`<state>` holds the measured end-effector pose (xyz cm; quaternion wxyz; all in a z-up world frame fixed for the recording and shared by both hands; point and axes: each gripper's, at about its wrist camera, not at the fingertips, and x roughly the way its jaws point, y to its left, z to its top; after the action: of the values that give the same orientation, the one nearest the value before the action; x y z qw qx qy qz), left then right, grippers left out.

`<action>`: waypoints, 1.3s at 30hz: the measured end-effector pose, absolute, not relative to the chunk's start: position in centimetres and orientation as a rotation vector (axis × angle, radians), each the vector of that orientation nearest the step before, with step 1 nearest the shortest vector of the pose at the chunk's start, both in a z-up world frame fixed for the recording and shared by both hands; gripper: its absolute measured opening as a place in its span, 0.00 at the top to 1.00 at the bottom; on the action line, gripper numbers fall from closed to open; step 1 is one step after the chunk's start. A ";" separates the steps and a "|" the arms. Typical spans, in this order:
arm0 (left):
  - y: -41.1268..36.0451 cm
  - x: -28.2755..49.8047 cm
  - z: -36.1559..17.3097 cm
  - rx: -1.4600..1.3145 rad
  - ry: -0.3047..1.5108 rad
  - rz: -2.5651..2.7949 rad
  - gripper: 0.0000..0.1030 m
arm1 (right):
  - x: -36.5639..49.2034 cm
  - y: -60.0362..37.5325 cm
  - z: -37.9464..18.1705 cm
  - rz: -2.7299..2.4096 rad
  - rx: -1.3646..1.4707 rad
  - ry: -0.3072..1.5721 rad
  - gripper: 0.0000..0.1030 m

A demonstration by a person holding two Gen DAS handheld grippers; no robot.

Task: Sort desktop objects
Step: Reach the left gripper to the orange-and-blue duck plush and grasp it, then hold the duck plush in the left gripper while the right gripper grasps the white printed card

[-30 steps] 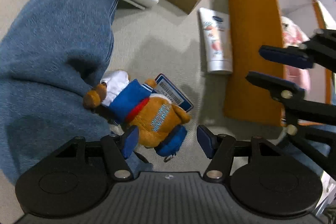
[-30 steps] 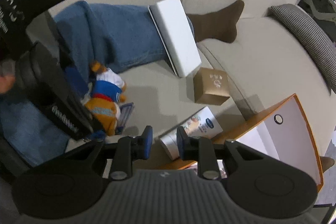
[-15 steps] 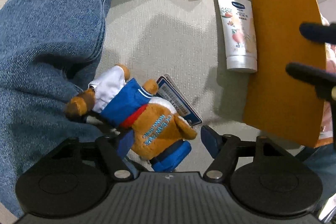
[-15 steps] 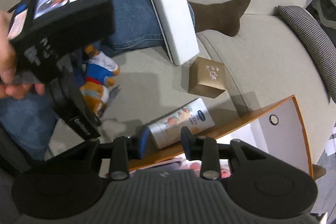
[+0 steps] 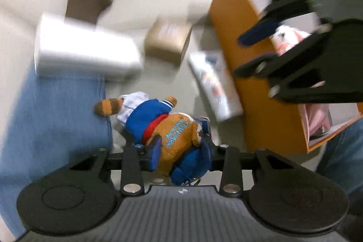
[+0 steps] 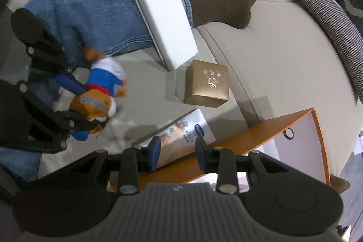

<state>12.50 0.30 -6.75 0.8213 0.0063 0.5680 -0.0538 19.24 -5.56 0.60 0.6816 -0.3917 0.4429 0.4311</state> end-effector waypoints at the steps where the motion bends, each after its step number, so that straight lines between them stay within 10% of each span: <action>1: 0.2 12.8 -6.3 0.033 1.188 -0.137 0.59 | 19.4 -5.5 0.5 0.965 -0.883 0.997 0.66; 14: 2.2 15.7 -9.8 0.027 1.183 -0.241 0.47 | 21.9 -2.8 -1.7 0.993 -0.928 1.084 0.66; 39: 7.3 17.2 -9.7 -0.304 1.339 -0.083 0.39 | 20.5 -0.8 -3.8 1.268 -0.731 1.131 1.00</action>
<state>17.19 7.35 -9.75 0.7725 -0.1405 0.6180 -0.0383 20.52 -0.79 -3.83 0.6018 -0.3158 0.4883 0.5475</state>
